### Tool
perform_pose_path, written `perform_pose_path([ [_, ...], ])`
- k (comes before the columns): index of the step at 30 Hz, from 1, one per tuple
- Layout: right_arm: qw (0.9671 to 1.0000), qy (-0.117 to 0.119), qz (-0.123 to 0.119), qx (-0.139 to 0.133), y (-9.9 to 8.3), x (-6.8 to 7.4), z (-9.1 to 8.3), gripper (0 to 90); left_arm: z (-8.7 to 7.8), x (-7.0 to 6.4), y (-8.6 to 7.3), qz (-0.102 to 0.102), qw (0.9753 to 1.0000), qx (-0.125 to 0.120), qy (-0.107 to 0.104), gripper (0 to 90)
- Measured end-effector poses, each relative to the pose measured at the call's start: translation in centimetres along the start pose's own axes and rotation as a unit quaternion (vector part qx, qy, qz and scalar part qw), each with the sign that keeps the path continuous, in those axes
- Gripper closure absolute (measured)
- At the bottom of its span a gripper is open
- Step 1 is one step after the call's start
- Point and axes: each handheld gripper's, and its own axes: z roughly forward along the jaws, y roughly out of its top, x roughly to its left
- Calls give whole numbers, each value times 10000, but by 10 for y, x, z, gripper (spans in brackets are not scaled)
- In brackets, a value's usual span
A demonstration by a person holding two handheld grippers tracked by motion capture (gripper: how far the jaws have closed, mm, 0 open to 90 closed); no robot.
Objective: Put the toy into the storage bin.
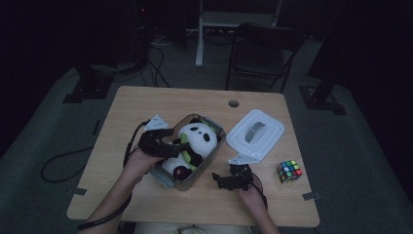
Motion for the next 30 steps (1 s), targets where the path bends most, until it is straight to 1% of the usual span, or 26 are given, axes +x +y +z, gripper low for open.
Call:
perform_pose_path([
  [1, 10000, -3, 3, -12, 0, 0, -1, 126, -2, 1, 1, 52, 10000, -24, 44, 190],
  [2, 10000, -5, -1, -25, 1, -1, -1, 126, -5, 2, 2, 46, 9999, -66, 75, 189],
  [4, 10000, -13, -1, -34, 1, -1, -2, 126, -9, 7, 4, 60, 9999, -99, 101, 142],
  [6, 10000, -9, 13, -23, 1, -1, -2, 126, -13, 11, 4, 64, 9996, -187, 221, 107],
  [9, 10000, -30, -20, 10, 0, -1, -3, 126, -18, 18, 3, 75, 9992, -229, 311, 99],
  [10, 10000, -24, -3, 18, -1, -2, -3, 126, -18, 20, 2, 34, 9991, -242, 344, 83],
  [11, 10000, -25, 15, 15, -1, -2, -3, 126, -18, 24, 1, -19, 9992, -219, 340, 14],
  [12, 10000, -25, 28, 7, -2, -2, -3, 126, -19, 27, 0, -36, 9991, -236, 361, 5],
  [14, 10000, -19, 32, 1, -1, -2, -4, 127, -19, 32, -3, -24, 9982, -304, 523, 5],
  [15, 10000, -16, 26, -17, -1, -3, -4, 127, -19, 35, -5, -6, 9981, -333, 524, 6],
  [16, 10000, -15, 22, -15, 0, -3, -4, 127, -19, 38, -6, -19, 9977, -348, 582, 6],
  [17, 10000, -18, 25, -13, 0, -2, -4, 127, -19, 40, -8, -8, 9969, -378, 694, 6],
  [18, 10000, -17, 22, -20, 0, -2, -4, 127, -19, 44, -10, -18, 9965, -385, 743, 6],
  [19, 10000, -3, 31, -19, 1, -2, -4, 127, -18, 48, -12, -82, 9962, -384, 771, 6],
  [21, 10000, -3, 11, -3, 1, -1, -3, 127, -17, 57, -16, -177, 9948, -419, 912, 6],
  [22, 10000, -2, 7, -6, 1, -1, -3, 127, -16, 62, -19, -244, 9941, -376, 988, 6],
  [24, 10000, 24, 24, -15, 1, 0, -3, 127, -14, 72, -25, -396, 9930, -332, 1067, 6],
  [25, 10000, 17, 17, -16, 2, 0, -3, 127, -12, 76, -28, -450, 9922, -271, 1127, 6],
  [26, 10000, 17, 10, -14, 2, 0, -3, 127, -11, 81, -31, -503, 9914, -215, 1190, 6],
  [28, 10000, 19, -18, -5, 3, 0, -3, 127, -7, 90, -39, -662, 9895, -169, 1276, 6],
  [29, 10000, 6, -49, -9, 4, 0, -3, 127, -6, 93, -41, -702, 9886, -161, 1323, 6],
  [30, 10000, -1, -63, -13, 4, 0, -2, 127, -4, 96, -44, -752, 9870, -165, 1409, 6],
])
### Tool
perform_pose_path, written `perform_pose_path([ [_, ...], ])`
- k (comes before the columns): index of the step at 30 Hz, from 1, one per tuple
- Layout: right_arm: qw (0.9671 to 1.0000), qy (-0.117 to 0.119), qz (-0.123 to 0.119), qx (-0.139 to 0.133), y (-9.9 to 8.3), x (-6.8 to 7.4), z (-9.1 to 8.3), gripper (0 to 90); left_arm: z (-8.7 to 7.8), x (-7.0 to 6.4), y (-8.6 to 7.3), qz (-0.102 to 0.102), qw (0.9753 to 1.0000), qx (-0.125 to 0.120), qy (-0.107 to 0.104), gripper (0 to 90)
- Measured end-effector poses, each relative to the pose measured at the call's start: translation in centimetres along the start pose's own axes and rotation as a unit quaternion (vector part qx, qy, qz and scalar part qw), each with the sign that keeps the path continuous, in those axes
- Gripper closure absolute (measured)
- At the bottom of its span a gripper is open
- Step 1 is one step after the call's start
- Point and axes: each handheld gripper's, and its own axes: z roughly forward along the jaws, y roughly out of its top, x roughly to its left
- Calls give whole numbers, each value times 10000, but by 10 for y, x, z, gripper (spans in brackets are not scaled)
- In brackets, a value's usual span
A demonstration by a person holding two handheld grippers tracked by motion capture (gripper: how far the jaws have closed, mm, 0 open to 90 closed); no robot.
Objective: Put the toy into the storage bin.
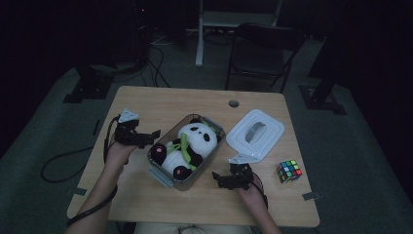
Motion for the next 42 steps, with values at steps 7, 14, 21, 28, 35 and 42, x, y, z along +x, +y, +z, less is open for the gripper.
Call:
perform_pose_path([
  [7, 10000, -14, -44, -59, 5, 0, 0, 127, 23, 19, -21, -268, 9990, 225, 276, 6],
  [14, 9999, -38, 41, -161, 8, -2, 2, 127, 37, 22, -36, -256, 9979, 475, 358, 6],
  [21, 9999, -69, 1, -103, 11, 0, 8, 127, 48, 10, -44, -9, 9975, 667, 234, 6],
  [28, 9999, -97, 12, -119, 10, 1, 9, 127, 45, 0, -46, 99, 9974, 686, 216, 10],
  [35, 9996, -233, 57, -177, 10, -4, 2, 139, 37, -19, -49, 337, 9971, 662, 161, 10],
  [42, 9991, -352, 150, -170, 5, -13, -4, 141, 34, -38, -51, 474, 9967, 659, -15, 10],
])
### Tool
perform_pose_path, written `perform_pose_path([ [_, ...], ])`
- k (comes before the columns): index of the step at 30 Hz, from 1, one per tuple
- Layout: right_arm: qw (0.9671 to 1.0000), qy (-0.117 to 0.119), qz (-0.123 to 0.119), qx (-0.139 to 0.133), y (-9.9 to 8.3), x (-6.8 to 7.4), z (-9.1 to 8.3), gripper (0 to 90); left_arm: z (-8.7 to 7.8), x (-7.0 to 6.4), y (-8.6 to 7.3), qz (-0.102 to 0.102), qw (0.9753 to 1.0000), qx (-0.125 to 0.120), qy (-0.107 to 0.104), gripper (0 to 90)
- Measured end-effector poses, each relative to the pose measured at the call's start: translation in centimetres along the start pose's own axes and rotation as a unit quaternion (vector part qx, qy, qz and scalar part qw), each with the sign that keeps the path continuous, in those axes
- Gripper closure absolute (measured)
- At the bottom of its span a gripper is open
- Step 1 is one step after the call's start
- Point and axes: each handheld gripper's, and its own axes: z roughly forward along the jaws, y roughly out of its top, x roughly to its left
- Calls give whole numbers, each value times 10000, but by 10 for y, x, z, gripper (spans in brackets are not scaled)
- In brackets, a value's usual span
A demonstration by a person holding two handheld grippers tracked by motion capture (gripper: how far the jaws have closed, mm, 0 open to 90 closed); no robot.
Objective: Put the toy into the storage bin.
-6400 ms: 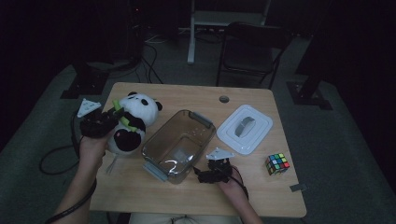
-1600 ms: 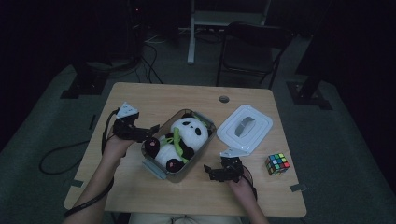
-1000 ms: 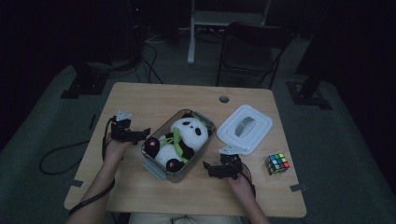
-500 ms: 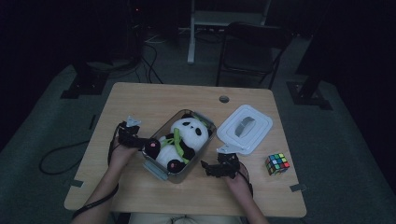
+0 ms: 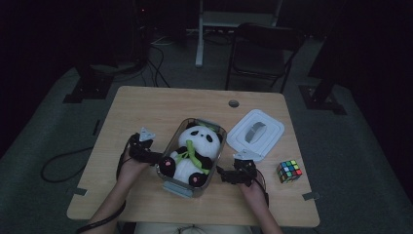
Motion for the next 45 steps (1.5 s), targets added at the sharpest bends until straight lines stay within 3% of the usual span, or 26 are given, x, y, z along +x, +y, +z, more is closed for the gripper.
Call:
perform_pose_path([
  [8, 9999, -158, 33, -25, -1, -8, -7, 145, 1, -22, 1, 209, 9994, 116, -231, 9],
  [23, 9997, -118, 159, -127, -1, -20, -19, 152, 3, -39, -2, 377, 9987, 255, -238, 10],
  [31, 9999, 11, 111, 2, 4, -26, -17, 173, 3, -39, -3, 338, 9986, 246, -319, 10],
  [37, 9998, 17, 168, -69, 6, -28, -19, 146, -1, -33, -3, 419, 9983, -12, -413, 10],
  [39, 9996, -90, 142, -216, 10, -30, -30, 137, -11, -28, 0, 497, 9977, -254, -381, 10],
  [40, 9995, -95, 149, -276, 12, -31, -33, 136, -15, -26, 1, 495, 9968, -377, -495, 10],
  [43, 9985, -161, 174, -492, 21, -32, -50, 131, -32, -22, 8, 502, 9951, -592, -617, 10],
  [45, 9977, -122, 204, -636, 27, -30, -58, 130, -42, -20, 14, 411, 9946, -602, -736, 10],
])
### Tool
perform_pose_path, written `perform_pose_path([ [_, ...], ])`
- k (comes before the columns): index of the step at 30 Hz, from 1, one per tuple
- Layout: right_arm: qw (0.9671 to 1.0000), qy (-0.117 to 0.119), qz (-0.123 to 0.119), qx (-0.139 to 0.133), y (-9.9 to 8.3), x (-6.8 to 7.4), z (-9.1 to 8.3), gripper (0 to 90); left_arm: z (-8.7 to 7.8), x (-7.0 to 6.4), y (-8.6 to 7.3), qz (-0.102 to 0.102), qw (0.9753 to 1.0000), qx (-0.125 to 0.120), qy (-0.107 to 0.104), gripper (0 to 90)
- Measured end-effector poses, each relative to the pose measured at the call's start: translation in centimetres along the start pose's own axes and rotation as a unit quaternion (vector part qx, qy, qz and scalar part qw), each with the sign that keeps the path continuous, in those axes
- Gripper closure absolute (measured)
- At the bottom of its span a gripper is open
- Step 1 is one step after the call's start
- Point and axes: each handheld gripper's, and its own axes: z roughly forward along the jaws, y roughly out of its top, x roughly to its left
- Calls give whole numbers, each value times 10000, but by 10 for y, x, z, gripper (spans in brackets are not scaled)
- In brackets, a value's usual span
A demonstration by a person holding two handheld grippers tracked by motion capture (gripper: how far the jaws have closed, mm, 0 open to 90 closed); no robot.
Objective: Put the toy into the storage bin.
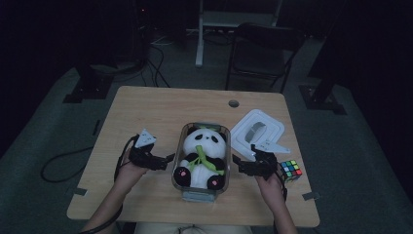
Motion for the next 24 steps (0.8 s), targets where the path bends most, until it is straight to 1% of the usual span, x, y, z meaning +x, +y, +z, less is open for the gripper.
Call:
perform_pose_path([
  [2, 9999, 76, 50, -71, 8, 4, -7, 131, -10, -1, 7, -33, 9999, -104, -128, 10],
  [3, 9999, 75, 44, -90, 11, 7, -9, 129, -15, -2, 11, -25, 9996, -113, -248, 10],
  [4, 9999, 52, -37, -84, 15, 12, -11, 124, -19, -4, 14, -18, 9992, -164, -355, 10],
  [5, 9998, 31, -172, -94, 17, 17, -12, 124, -24, -7, 17, 0, 9988, -194, -457, 10],
  [6, 9995, 76, -288, -87, 19, 23, -14, 124, -27, -10, 20, 74, 9982, -195, -565, 11],
  [8, 9984, 286, -475, -83, 21, 32, -16, 135, -33, -18, 24, 215, 9971, -199, -707, 10],
  [9, 9980, 322, -546, -69, 22, 36, -17, 184, -35, -22, 26, 262, 9964, -202, -785, 10],
  [10, 9974, 377, -611, -87, 22, 40, -18, 266, -37, -26, 27, 314, 9958, -215, -838, 11],
  [11, 9967, 490, -632, -113, 23, 43, -20, 316, -39, -30, 28, 382, 9949, -258, -896, 27],
  [12, 9961, 620, -610, -129, 23, 45, -21, 407, -41, -33, 28, 387, 9944, -328, -928, 84],
  [13, 9953, 730, -617, -134, 24, 46, -23, 482, -43, -36, 29, 407, 9933, -360, -1018, 109],
  [14, 9945, 795, -670, -132, 24, 49, -25, 530, -45, -39, 29, 490, 9917, -419, -1112, 186],
  [15, 9940, 812, -723, -151, 24, 52, -26, 583, -46, -42, 28, 566, 9899, -450, -1218, 253],
  [16, 9932, 873, -752, -140, 24, 55, -28, 628, -46, -44, 28, 599, 9885, -441, -1317, 336],
  [17, 9923, 961, -775, -136, 24, 57, -28, 651, -47, -45, 28, 648, 9864, -418, -1450, 370],
  [18, 9911, 1059, -801, -114, 23, 60, -29, 688, -47, -48, 28, 690, 9855, -377, -1503, 412],
  [19, 9904, 1105, -817, -110, 23, 64, -30, 721, -47, -50, 27, 772, 9844, -307, -1548, 463],
  [20, 9898, 1159, -825, -117, 22, 66, -31, 760, -47, -53, 27, 828, 9829, -295, -1615, 493],
  [21, 9890, 1223, -826, -95, 21, 68, -32, 795, -48, -56, 26, 886, 9821, -224, -1649, 551],
  [22, 9885, 1254, -844, -72, 20, 71, -32, 836, -49, -58, 26, 933, 9812, -191, -1677, 632],
  [23, 9884, 1254, -859, -49, 19, 72, -33, 864, -50, -59, 25, 1010, 9797, -171, -1724, 653],
  [24, 9874, 1310, -884, -8, 19, 73, -34, 888, -50, -61, 25, 1050, 9783, -124, -1782, 711],
])
